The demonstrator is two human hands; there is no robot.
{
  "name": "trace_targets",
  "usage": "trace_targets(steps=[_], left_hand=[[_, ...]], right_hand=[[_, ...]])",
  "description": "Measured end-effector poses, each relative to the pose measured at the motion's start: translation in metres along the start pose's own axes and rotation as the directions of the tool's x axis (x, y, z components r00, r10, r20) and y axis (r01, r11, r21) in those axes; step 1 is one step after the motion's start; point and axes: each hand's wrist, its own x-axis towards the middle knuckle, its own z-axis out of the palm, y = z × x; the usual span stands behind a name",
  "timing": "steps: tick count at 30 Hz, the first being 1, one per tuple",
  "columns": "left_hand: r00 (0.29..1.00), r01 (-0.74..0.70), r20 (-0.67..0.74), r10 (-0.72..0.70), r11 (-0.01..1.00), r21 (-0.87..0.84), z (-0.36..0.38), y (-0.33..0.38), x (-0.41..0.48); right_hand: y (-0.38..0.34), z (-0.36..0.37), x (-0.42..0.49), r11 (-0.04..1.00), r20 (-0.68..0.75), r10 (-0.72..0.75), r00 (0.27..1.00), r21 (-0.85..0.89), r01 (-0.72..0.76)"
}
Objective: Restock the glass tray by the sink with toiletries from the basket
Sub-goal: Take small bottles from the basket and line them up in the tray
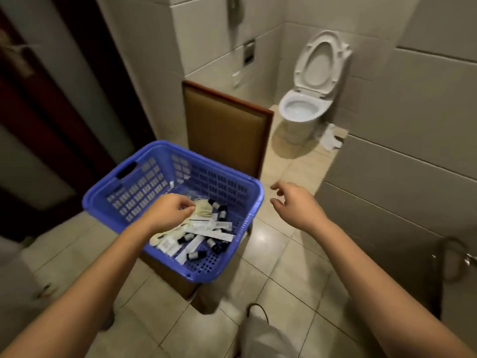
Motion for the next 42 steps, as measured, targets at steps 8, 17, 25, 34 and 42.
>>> trace_targets(steps=[8,17,25,34,42], left_hand=[[0.946,0.315,-0.072,-0.317,0.948,-0.047,-0.019,-0.047,0.019],[0.857,0.516,0.11,-0.504,0.83,-0.214,0.067,-0.08,0.073],[0.721,0.692,0.364,-0.589,0.644,-0.328,0.179,-0.12,0.121],[0.641,0.762,0.363,-0.676,0.62,-0.19,0.256,-0.164,0.18],[0.658,0.741,0.225,-0.718,0.671,-0.025,0.293,-0.181,0.198]], right_hand=[[-0.018,0.033,0.105,0.976,0.206,-0.216,0.954,0.012,0.218],[-0.009,0.132,0.174,0.955,0.539,-0.238,0.808,-0.02,0.295],[0.013,0.243,0.206,0.934,0.761,-0.166,0.627,-0.084,0.348],[0.019,0.352,0.235,0.857,0.923,0.002,0.386,-0.201,0.475],[0.016,0.404,0.228,0.645,0.944,-0.162,0.289,-0.12,0.755]])
